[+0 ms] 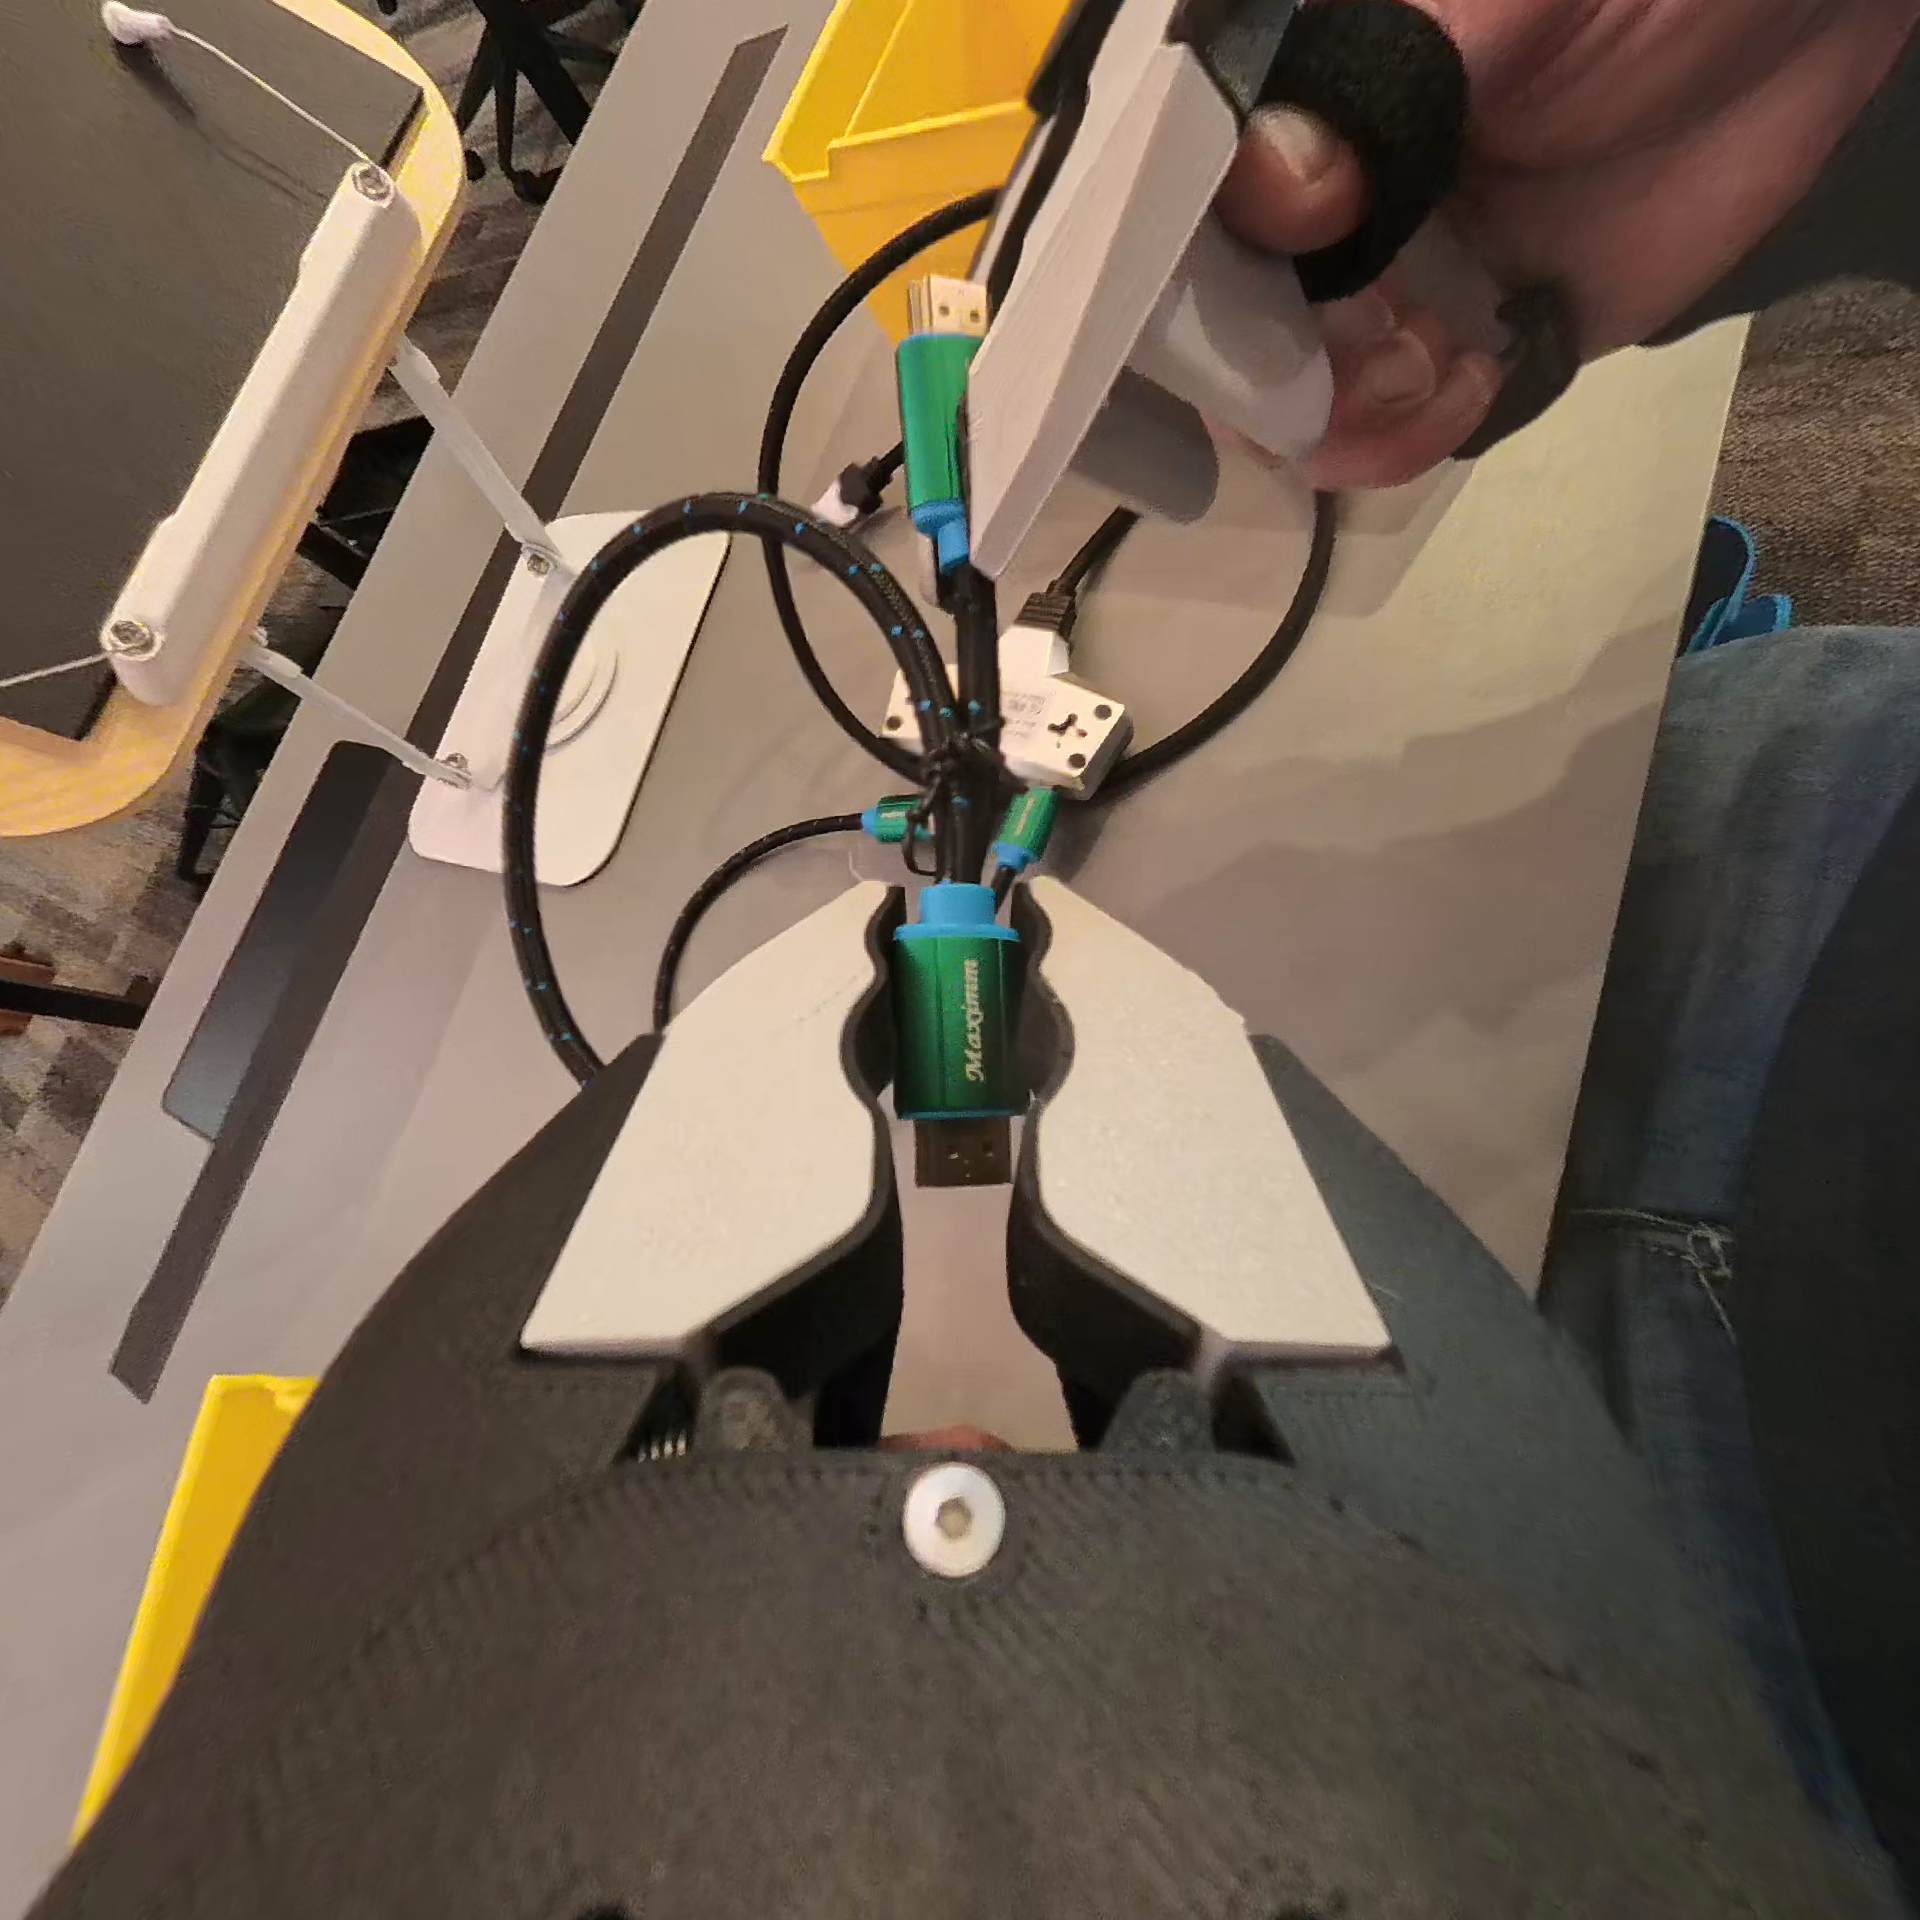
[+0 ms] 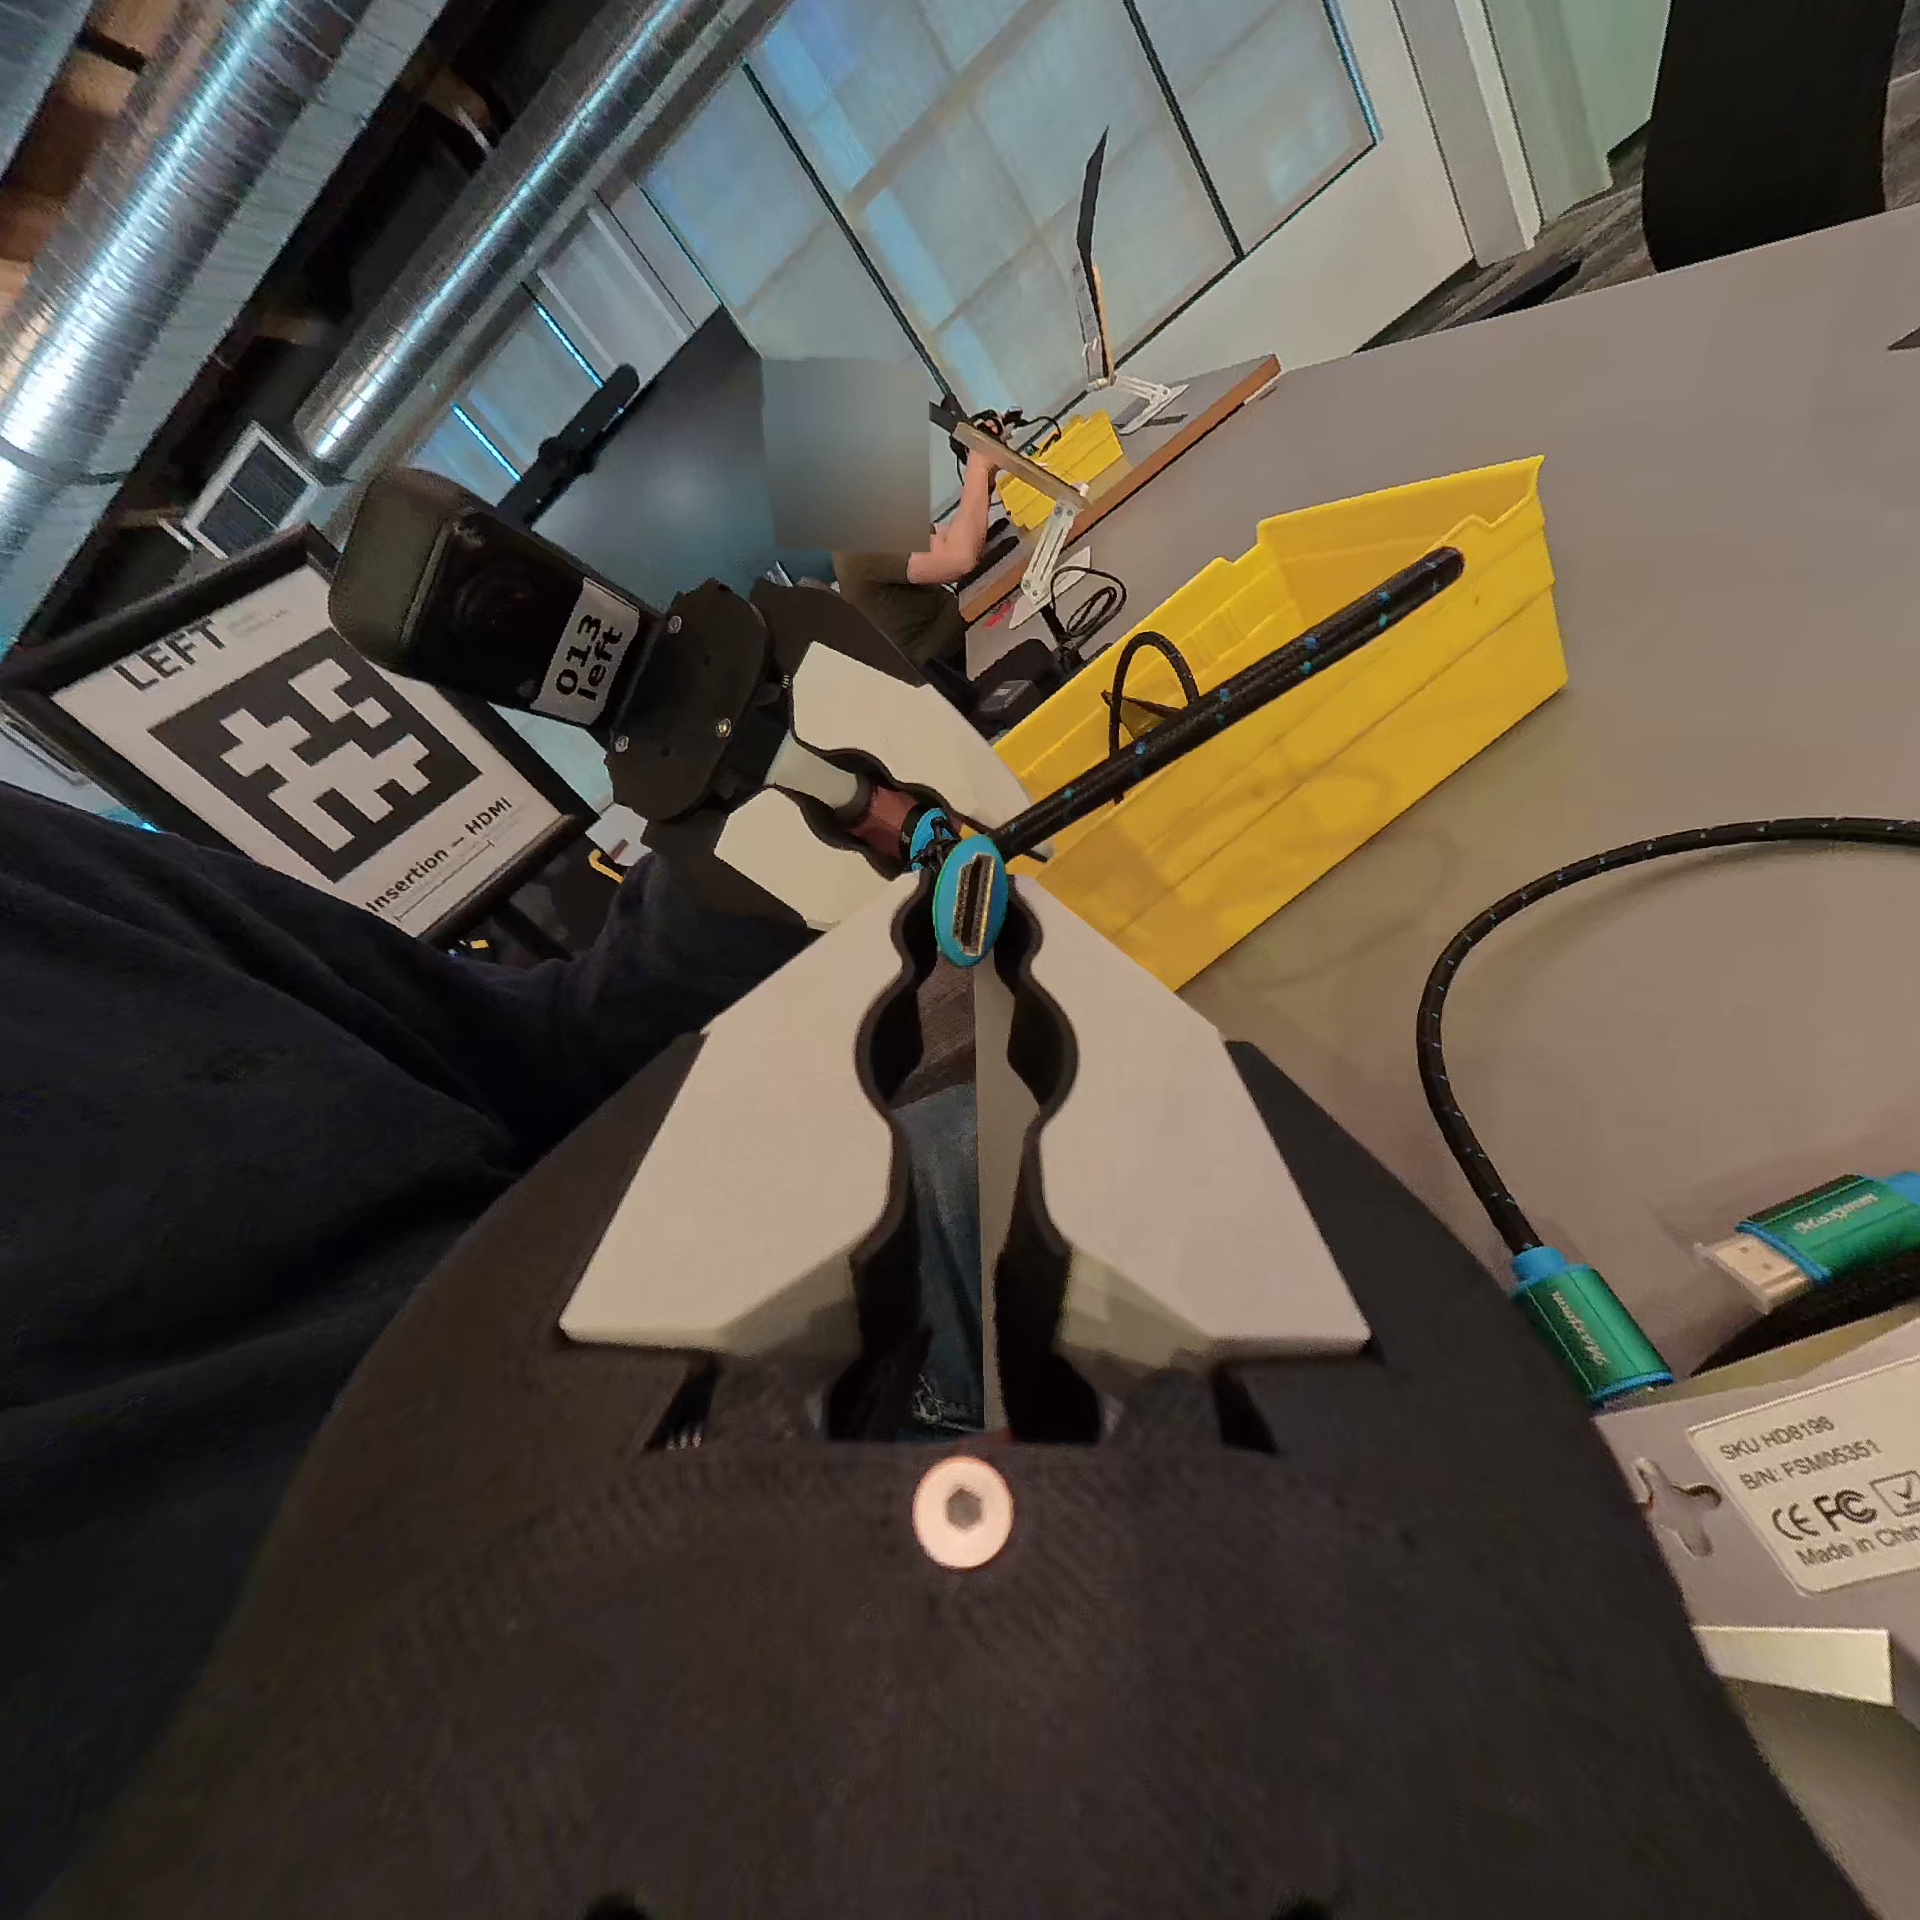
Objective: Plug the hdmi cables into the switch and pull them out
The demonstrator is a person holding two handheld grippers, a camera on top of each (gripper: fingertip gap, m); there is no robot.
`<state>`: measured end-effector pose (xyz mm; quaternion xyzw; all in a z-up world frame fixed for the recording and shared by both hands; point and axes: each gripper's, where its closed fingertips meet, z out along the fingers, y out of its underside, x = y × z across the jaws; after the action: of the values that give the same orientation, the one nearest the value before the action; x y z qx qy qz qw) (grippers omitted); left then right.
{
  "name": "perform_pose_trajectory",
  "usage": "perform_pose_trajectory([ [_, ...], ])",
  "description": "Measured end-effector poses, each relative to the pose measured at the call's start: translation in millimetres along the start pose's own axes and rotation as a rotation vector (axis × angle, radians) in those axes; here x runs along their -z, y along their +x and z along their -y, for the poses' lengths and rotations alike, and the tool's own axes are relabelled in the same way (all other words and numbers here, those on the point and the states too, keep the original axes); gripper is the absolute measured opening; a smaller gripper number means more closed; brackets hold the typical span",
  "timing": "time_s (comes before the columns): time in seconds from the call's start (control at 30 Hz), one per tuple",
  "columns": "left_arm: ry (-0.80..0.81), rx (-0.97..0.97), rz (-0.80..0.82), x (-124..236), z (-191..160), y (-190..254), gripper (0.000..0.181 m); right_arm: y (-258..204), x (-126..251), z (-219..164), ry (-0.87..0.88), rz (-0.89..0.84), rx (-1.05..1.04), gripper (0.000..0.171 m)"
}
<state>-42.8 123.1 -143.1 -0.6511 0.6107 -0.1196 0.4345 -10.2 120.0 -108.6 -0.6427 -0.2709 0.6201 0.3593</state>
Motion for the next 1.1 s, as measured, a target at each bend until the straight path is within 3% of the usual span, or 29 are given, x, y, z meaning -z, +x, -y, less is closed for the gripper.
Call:
perform_pose_trajectory([
  [0.03, -0.007, -0.011, 0.01, 0.3, -1.5, -1.4, 0.02, 0.8, 0.3, -0.4, -0.001, 0.003, -0.005, 0.008],
  [0.8, -0.023, -0.087, 0.017, 22.8, -26.0, -11.8, 0.021, -1.5, 5.1, -1.5, -0.026, 0.021, -0.013, 0.008],
  [1.1, -0.073, -0.056, 0.047, 16.2, -43.5, -22.0, 0.021, 10.3, 21.0, 10.9, 0.058, -0.028, -0.056, 0.008],
])
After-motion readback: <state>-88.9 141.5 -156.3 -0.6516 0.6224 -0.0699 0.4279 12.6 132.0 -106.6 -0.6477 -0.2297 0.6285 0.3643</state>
